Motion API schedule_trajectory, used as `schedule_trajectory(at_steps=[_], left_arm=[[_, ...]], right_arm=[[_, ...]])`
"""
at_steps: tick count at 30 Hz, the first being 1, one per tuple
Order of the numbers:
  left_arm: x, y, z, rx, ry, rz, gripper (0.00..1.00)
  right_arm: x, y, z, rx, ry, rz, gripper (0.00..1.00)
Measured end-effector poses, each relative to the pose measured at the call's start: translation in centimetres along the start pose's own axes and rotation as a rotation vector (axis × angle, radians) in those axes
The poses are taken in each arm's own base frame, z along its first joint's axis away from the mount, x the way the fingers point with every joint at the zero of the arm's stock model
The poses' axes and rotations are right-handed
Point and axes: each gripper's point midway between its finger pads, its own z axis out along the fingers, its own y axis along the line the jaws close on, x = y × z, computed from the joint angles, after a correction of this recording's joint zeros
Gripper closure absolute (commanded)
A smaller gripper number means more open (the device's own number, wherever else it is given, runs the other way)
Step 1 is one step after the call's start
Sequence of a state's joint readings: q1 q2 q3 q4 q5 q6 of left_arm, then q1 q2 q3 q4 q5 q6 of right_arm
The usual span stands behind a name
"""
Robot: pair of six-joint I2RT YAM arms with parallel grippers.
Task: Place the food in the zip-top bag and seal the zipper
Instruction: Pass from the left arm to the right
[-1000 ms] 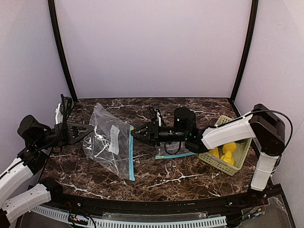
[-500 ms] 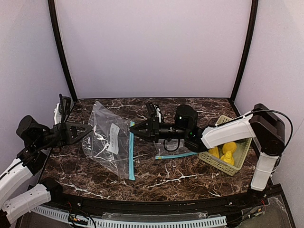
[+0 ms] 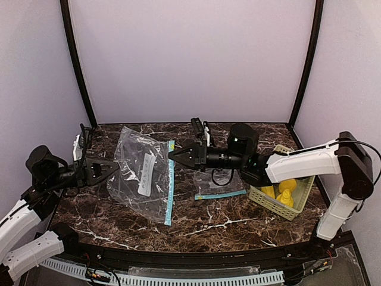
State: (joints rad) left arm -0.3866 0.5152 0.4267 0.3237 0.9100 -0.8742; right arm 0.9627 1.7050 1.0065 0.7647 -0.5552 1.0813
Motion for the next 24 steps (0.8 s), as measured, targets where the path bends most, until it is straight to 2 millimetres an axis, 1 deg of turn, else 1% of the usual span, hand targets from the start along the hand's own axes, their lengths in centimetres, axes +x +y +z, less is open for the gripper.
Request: schedule_trajectory(at_steps=[1, 2, 3, 4, 6, 10, 11, 15, 17, 21, 23, 24], left_arm=[[0.2, 0.6, 0.0, -0.030, 0.008, -0.012, 0.44], [0.3, 1.1, 0.0, -0.063, 0.015, -0.021, 0.39], [0.3, 1.6, 0.0, -0.094, 0.023, -0.017, 0.31], [0.1, 2.1, -0.1, -0.140, 0.033, -0.031, 0.28], [-0.7, 2.3, -0.2, -0.208, 0.044, -0.007, 0.20], [-3.3, 1.5, -0.4, -0.321, 0.071, 0.095, 0.15], [-3.7, 1.5, -0.4, -0.334, 0.074, 0.111, 0.15], [-5.1, 2.5, 0.1, -0.426, 0.153, 0.178, 0.15], [-5.3, 3.4, 0.6, -0.444, 0.206, 0.192, 0.15], [-4.8, 5.0, 2.7, -0.406, 0.319, 0.211, 0.13], [-4.0, 5.1, 4.1, -0.358, 0.374, 0.229, 0.12], [-3.6, 4.7, 4.9, -0.325, 0.401, 0.242, 0.11]], right_arm=[[-0.3, 0.5, -0.3, 0.010, -0.009, -0.023, 1.00], [-0.5, 1.0, -0.7, 0.026, -0.015, -0.047, 1.00], [-0.8, 1.4, -1.1, 0.044, -0.023, -0.071, 1.00], [-1.0, 1.7, -1.6, 0.068, -0.030, -0.094, 1.00], [-1.4, 2.2, -2.8, 0.130, -0.039, -0.146, 1.00], [-1.7, 2.7, -5.3, 0.271, -0.032, -0.248, 1.00], [-1.8, 2.8, -6.0, 0.306, -0.027, -0.269, 1.00], [-1.2, 3.4, -8.6, 0.402, 0.016, -0.338, 1.00], [-0.6, 3.8, -9.8, 0.430, 0.045, -0.362, 1.00], [0.6, 3.9, -10.8, 0.453, 0.114, -0.381, 1.00], [1.3, 3.9, -10.9, 0.449, 0.157, -0.383, 1.00], [1.8, 3.9, -10.9, 0.442, 0.180, -0.383, 1.00]])
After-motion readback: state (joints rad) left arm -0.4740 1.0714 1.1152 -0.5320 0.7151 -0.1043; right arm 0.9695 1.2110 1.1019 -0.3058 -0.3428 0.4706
